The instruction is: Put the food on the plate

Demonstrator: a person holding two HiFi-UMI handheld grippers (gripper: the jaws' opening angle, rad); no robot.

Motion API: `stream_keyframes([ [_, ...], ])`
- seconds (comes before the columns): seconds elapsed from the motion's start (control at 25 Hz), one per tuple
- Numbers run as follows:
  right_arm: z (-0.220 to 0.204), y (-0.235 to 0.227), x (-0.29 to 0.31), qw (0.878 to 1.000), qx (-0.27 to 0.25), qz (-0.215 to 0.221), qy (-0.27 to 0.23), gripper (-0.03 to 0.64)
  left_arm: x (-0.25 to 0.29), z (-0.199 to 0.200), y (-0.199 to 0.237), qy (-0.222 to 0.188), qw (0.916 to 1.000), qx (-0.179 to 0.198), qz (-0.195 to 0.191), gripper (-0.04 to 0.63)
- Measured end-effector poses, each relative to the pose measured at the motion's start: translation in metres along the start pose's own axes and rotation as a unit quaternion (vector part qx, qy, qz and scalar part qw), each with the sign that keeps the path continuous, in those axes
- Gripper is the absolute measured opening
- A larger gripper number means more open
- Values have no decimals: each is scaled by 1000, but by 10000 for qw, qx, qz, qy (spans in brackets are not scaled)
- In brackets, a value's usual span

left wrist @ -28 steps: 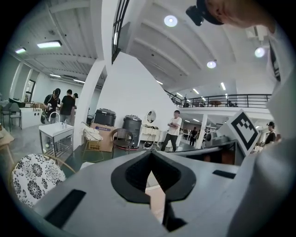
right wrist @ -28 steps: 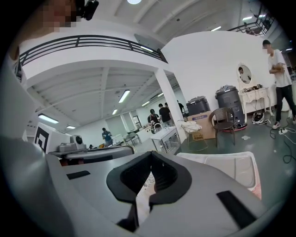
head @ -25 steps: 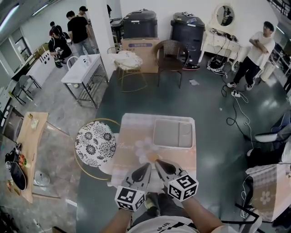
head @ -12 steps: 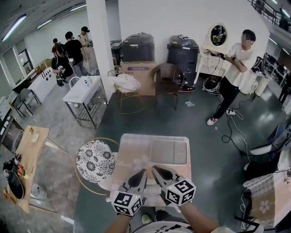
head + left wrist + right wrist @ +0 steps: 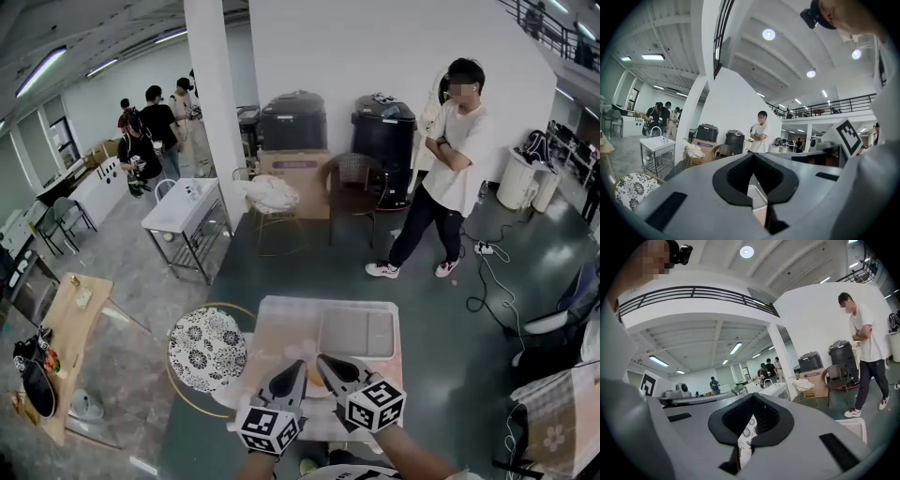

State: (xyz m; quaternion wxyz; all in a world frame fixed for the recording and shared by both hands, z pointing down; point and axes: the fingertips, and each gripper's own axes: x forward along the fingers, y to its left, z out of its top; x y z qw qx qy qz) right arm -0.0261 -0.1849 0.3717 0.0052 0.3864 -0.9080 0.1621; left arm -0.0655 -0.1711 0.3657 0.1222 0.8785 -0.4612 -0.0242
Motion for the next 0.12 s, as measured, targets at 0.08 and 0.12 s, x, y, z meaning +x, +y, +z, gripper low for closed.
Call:
stream_keyframes([
  [0.08,-1,0,-1,10000,-9,-8,17,14,0,0,0,-1,10000,-6,-2,6],
  [0.12,-2,1,-1,10000,-13,-12,25,14,-1,0,0,-2,10000,-9,-3,6],
])
